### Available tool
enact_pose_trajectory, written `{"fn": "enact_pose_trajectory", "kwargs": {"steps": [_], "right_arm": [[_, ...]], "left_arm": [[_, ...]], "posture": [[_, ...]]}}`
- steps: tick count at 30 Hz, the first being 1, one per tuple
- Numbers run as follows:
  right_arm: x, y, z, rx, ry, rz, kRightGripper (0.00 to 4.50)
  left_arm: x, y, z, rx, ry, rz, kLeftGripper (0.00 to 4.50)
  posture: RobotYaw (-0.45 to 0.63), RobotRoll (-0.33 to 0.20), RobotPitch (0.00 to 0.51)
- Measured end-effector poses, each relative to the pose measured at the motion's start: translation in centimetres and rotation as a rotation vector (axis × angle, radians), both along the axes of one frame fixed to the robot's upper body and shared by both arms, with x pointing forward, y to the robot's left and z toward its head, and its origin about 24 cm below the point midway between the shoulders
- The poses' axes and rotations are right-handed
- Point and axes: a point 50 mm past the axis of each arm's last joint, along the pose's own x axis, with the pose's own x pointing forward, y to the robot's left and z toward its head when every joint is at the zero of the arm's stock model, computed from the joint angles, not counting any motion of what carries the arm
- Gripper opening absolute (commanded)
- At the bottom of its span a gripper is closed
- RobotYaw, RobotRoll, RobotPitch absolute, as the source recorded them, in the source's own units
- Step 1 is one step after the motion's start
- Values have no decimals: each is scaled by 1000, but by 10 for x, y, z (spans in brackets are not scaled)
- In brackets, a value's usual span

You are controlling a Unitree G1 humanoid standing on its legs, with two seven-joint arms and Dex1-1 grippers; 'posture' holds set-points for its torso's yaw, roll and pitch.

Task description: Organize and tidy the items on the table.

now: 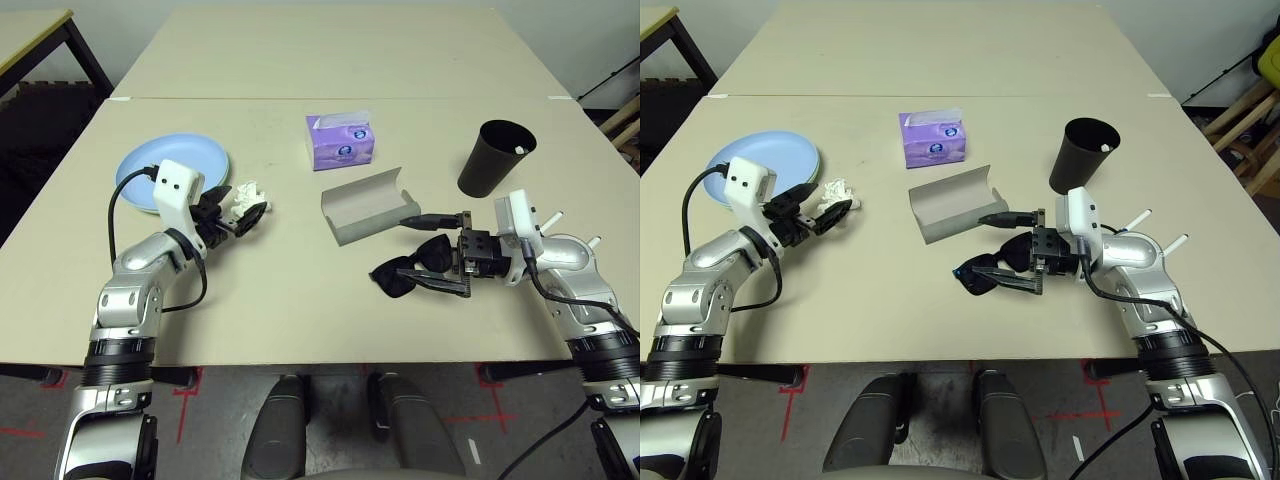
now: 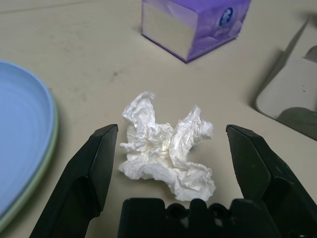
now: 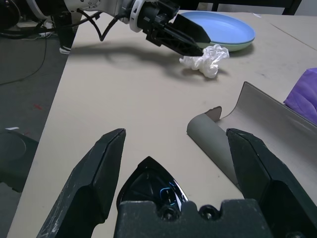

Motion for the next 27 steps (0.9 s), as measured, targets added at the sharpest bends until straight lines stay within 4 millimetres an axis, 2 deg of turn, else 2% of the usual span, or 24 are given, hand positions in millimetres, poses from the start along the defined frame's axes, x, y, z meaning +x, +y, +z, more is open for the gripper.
{"fn": "enact_pose_trajectory", "kwargs": {"steps": [1,4,7,9,10,12,15,19,22,27], "right_arm": [[0,0,0,0,0,0,4500],[0,0,0,0,-1,0,4500],[-1,1,2,0,-9,4,4500],[-1,1,2,1,-11,6,4500],[-1,1,2,0,-10,5,4500],[-1,1,2,0,-9,5,4500],[0,-1,3,5,0,-15,4500],[7,-12,3,38,24,-145,4500],[9,-18,3,27,33,-196,4500],[8,-21,-4,28,64,-234,4500]], "left_arm": [[0,0,0,1,5,-3,4097],[0,1,-2,12,17,-11,4473],[0,3,-4,18,31,-12,4091],[1,6,-8,20,50,-3,3354],[1,7,-11,26,62,1,3337],[2,11,-14,37,76,12,3513],[4,14,-15,45,78,18,4472],[7,13,-10,53,56,11,4384],[7,13,-9,55,49,8,3795],[8,13,-9,52,52,0,1824]], "posture": [[94,0,165],[90,0,165],[90,0,165],[89,0,165],[89,0,165],[87,0,165],[85,0,166],[84,0,167],[84,0,167],[81,0,168]]}}
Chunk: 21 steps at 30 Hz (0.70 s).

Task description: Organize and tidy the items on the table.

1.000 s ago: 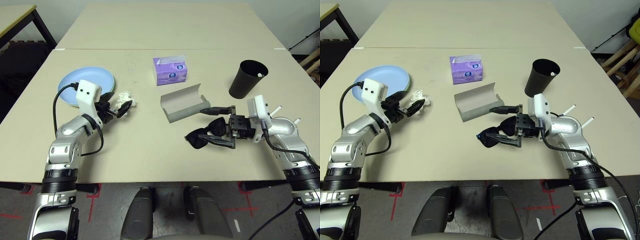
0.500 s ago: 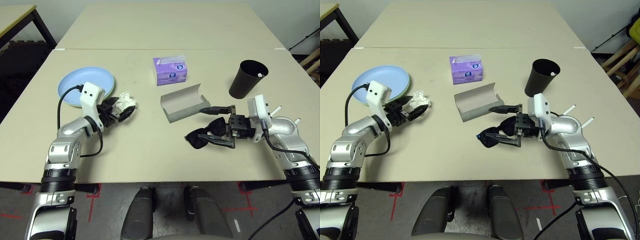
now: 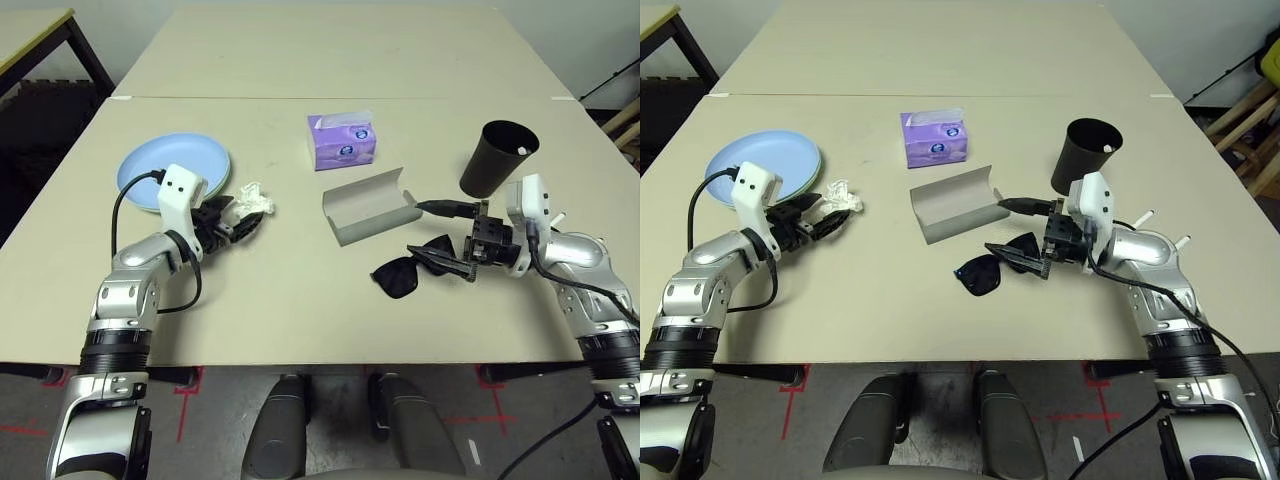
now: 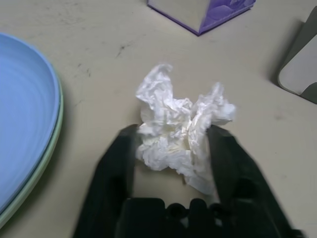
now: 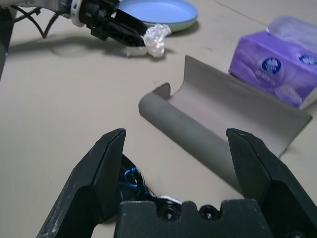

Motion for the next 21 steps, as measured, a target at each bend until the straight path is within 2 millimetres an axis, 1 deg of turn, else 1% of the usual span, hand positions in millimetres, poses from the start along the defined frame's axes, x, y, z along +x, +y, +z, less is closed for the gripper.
{"fn": "enact_pose_trajectory", "kwargs": {"steps": [3,5,10,16,21], "right_arm": [[-1,0,0,-1,0,-5,4500],[-2,-1,0,-2,-1,-15,4500],[-3,-3,0,-1,-2,-34,4500],[-6,-13,0,13,5,-89,4500],[-8,-15,0,1,18,-92,4500]], "left_arm": [[0,0,-2,-5,11,-12,641],[0,0,-2,-8,17,-17,46],[2,-2,3,-14,9,-46,46],[4,-3,7,-27,12,-72,46],[3,-2,10,-39,23,-86,46]], "posture": [[78,0,168],[76,0,168],[74,0,167],[73,0,167],[74,0,163]]}}
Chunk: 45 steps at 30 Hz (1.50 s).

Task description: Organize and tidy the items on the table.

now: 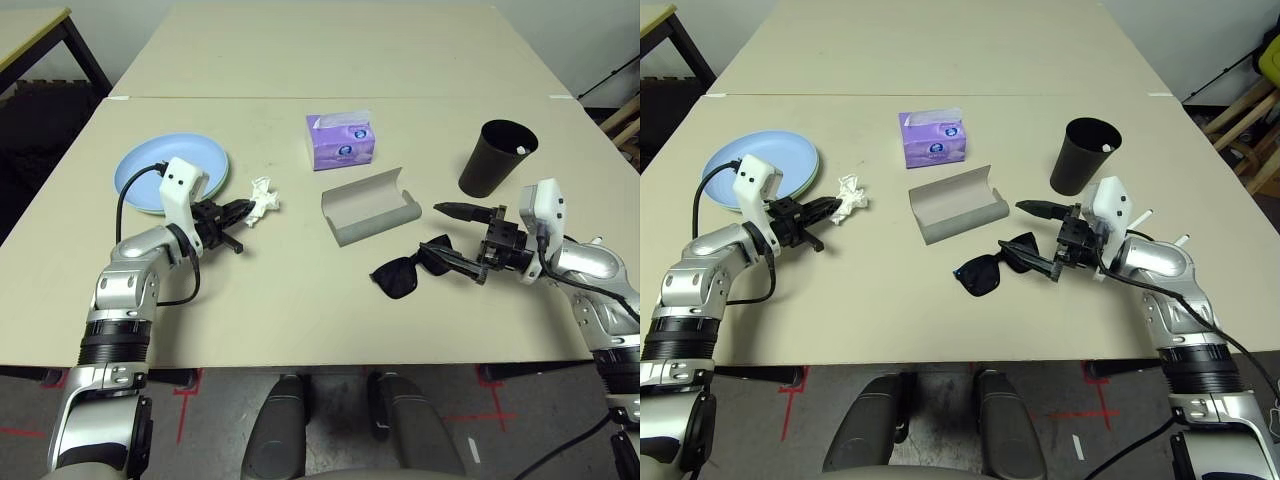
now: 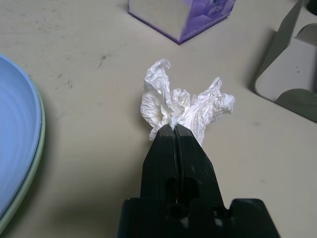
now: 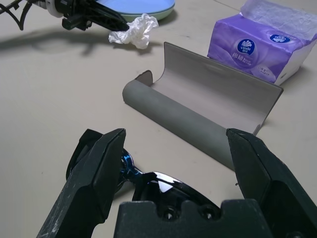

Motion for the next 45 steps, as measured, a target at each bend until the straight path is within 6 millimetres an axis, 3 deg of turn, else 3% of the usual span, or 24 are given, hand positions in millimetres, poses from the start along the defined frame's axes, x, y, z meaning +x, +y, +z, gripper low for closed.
{"fn": "enact_pose_trajectory", "kwargs": {"steps": [8,17,25,34,37,45], "right_arm": [[-1,1,3,-4,-13,5,4500],[-1,1,3,1,-8,5,4500],[1,2,6,57,-31,-42,4500],[-3,4,10,78,-49,-38,4500],[-3,3,10,81,-52,-43,4500],[-2,4,13,83,-62,-41,4500]], "left_arm": [[1,11,22,-57,-28,15,46],[14,39,78,-87,-184,161,46],[23,64,56,-63,-133,309,46],[25,63,54,-46,-137,308,46],[25,62,51,-20,-121,307,641],[24,68,57,-21,-178,367,3593]], "posture": [[78,0,160],[86,0,161],[63,0,160],[65,0,160],[66,0,160],[66,0,162]]}}
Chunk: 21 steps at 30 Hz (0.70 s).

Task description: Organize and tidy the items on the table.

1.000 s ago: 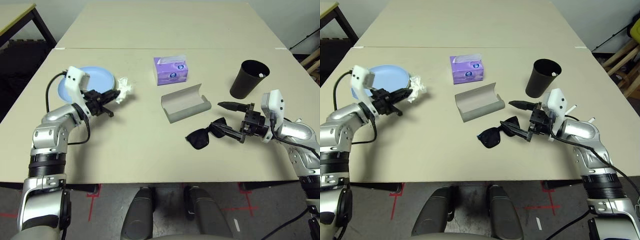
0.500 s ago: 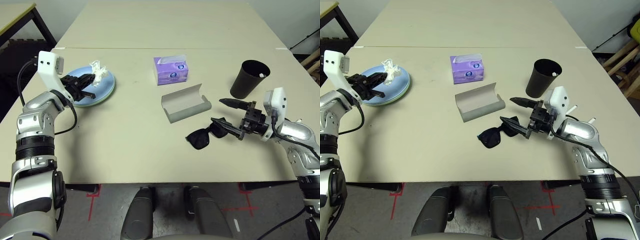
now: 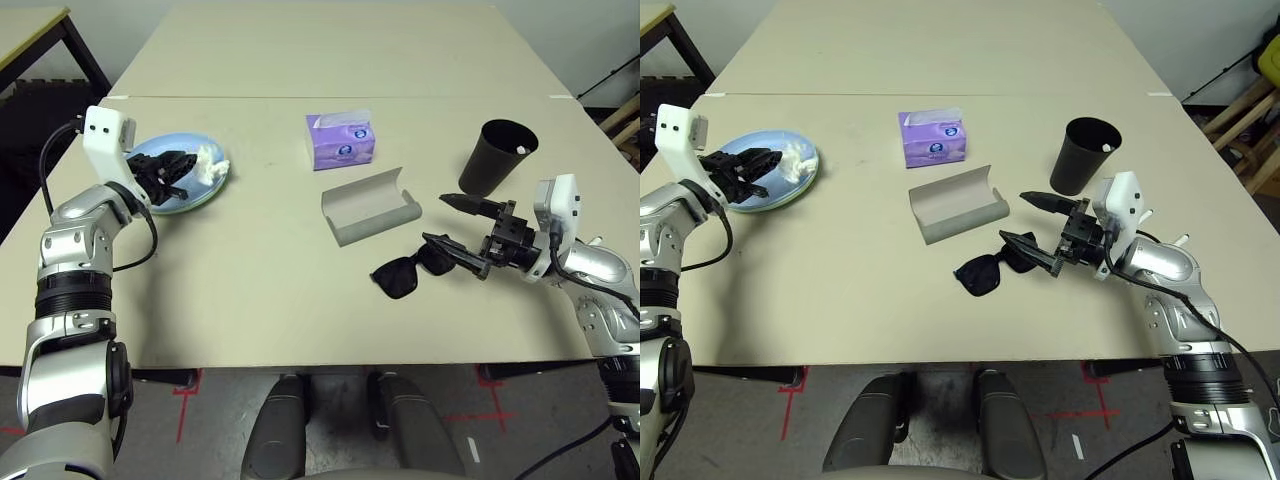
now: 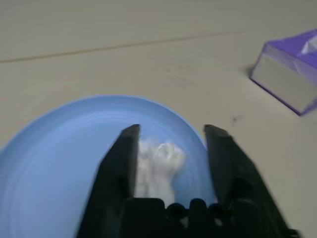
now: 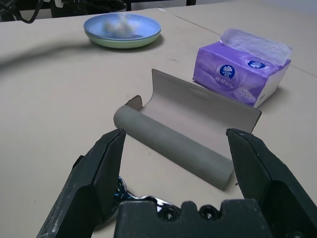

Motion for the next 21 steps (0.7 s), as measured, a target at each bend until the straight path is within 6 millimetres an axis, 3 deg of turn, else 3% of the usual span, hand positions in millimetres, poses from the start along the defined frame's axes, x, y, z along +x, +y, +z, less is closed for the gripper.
{"fn": "enact_pose_trajectory", "kwargs": {"steps": [2,3,9,21], "right_arm": [[0,0,0,0,0,0,4500],[0,0,0,1,0,0,4500],[1,1,3,1,-11,1,4500],[8,6,11,38,-44,-28,4500]], "left_arm": [[-1,2,1,2,-16,17,4407],[-2,3,0,2,-21,26,4462],[-3,3,2,11,-54,29,4462],[-4,-40,0,19,-55,-255,4462]], "posture": [[67,0,161],[67,0,161],[69,0,158],[55,0,150]]}}
